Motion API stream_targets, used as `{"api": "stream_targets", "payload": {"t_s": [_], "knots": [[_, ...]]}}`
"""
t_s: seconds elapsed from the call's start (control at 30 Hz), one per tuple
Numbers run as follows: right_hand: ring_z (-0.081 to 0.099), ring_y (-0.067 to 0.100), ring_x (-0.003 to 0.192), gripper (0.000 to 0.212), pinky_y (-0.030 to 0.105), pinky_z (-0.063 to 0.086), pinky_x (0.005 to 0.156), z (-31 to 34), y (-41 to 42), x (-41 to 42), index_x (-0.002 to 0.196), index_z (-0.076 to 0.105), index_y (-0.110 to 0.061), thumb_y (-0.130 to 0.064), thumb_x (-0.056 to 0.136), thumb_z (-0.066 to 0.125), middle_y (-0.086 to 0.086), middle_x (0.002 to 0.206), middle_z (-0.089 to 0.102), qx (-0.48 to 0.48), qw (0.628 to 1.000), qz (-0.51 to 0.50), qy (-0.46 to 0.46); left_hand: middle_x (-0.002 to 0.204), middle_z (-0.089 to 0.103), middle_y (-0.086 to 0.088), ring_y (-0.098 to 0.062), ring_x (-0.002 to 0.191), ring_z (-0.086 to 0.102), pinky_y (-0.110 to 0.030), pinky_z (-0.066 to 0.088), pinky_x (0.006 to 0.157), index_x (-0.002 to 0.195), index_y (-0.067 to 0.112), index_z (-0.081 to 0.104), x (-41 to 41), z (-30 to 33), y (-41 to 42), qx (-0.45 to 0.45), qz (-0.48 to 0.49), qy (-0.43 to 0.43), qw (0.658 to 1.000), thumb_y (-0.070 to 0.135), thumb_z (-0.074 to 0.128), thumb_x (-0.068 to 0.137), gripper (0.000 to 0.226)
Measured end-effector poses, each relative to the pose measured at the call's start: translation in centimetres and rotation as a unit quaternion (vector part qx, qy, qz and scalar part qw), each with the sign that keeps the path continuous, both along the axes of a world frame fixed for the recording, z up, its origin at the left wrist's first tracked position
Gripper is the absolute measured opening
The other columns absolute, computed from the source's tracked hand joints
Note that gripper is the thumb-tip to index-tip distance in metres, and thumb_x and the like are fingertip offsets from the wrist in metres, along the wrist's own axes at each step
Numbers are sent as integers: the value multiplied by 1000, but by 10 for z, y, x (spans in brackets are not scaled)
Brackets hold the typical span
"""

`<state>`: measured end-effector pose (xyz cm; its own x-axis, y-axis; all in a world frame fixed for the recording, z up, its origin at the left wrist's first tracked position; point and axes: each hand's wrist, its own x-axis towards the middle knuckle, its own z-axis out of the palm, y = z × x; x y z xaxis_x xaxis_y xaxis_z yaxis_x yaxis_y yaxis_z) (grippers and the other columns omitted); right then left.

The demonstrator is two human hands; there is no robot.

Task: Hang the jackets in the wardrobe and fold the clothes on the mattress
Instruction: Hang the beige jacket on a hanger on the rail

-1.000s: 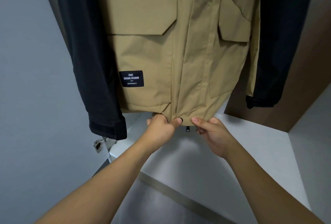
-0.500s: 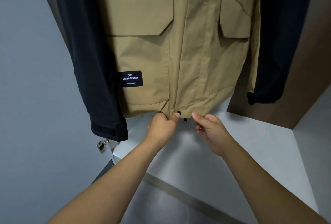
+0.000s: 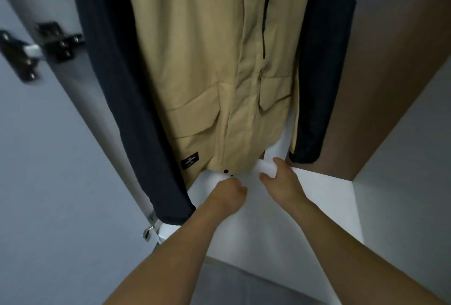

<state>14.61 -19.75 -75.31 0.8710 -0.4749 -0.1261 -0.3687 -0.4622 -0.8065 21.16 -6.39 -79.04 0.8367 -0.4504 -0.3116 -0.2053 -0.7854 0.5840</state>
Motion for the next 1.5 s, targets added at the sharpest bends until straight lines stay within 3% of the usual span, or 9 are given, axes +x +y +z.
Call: {"api": "stream_targets", "payload": {"t_s": [0.1, 0.23, 0.3, 0.4, 0.5, 0.6, 0.77, 1.0, 1.5], "knots": [[47, 17, 119, 45, 10, 27, 83, 92, -1, -16, 140, 44, -7, -16, 98, 56, 3, 126, 50, -28, 999, 22, 27, 107, 63, -9, -24, 101, 61, -28, 47, 83, 110, 4, 60, -9, 84, 3, -36, -20, -53, 998, 25, 45, 102, 27], [53, 16, 91, 12, 23, 39, 77, 215, -7, -42, 103, 57, -9, -15, 93, 58, -4, 94, 53, -75, 996, 11, 50, 121, 60, -11, -27, 105, 59, -26, 38, 75, 129, 6, 50, -26, 233, 4, 12, -67, -112, 991, 21, 38, 104, 32], [53, 16, 99, 29, 20, 37, 81, 284, -4, -62, 123, 55, -9, -17, 95, 57, 3, 112, 58, -88, 994, 24, 61, 127, 57, -12, -27, 109, 57, -25, 37, 79, 136, 7, 45, -38, 308, 7, 17, -94, -128, 987, 20, 38, 104, 36], [54, 23, 115, 46, 19, 36, 85, 381, 3, -96, 140, 43, -6, -20, 98, 54, 10, 132, 53, -93, 991, 13, 97, 121, 54, -9, -26, 103, 54, -27, 41, 79, 123, 7, 50, -61, 406, 15, -7, -111, -146, 983, 20, 41, 100, 28], [57, 27, 113, 44, 27, 46, 90, 463, 12, -133, 139, 46, -12, -21, 97, 53, 11, 132, 56, -100, 989, -16, 111, 116, 53, -9, -27, 103, 52, -34, 46, 87, 115, 8, 52, -89, 488, 30, -24, -116, -169, 978, 19, 41, 98, 22], [52, 29, 123, 45, 26, 42, 94, 526, 35, -177, 142, 44, -10, -17, 98, 52, 12, 139, 51, -124, 985, -37, 113, 131, 51, -9, -28, 119, 49, -37, 42, 100, 135, 9, 46, -116, 546, 49, -26, -139, -229, 963, 24, 39, 103, 36], [32, 24, 143, 63, 31, 29, 114, 580, 77, -243, 154, 25, -12, -22, 98, 52, 7, 158, 29, -137, 981, -107, 83, 151, 39, -6, -23, 135, 37, -31, 29, 111, 149, 12, 35, -153, 604, 71, -39, -229, -303, 924, 30, 36, 106, 46], [28, 25, 145, 65, 31, 25, 115, 652, 111, -331, 153, 24, -9, -25, 97, 53, 11, 158, 28, -187, 957, -203, 88, 153, 39, -4, -18, 142, 33, -30, 15, 120, 149, 12, 37, -216, 671, 78, -135, -311, -385, 859, 29, 39, 105, 47], [34, 16, 140, 59, 27, 29, 110, 740, 208, -549, 152, 29, -17, -26, 98, 52, 1, 155, 35, -279, 902, -329, -24, 146, 45, -15, -31, 139, 38, -45, 23, 121, 141, 1, 46, -407, 748, 79, -347, -391, -497, 693, 18, 51, 99, 46]]}}
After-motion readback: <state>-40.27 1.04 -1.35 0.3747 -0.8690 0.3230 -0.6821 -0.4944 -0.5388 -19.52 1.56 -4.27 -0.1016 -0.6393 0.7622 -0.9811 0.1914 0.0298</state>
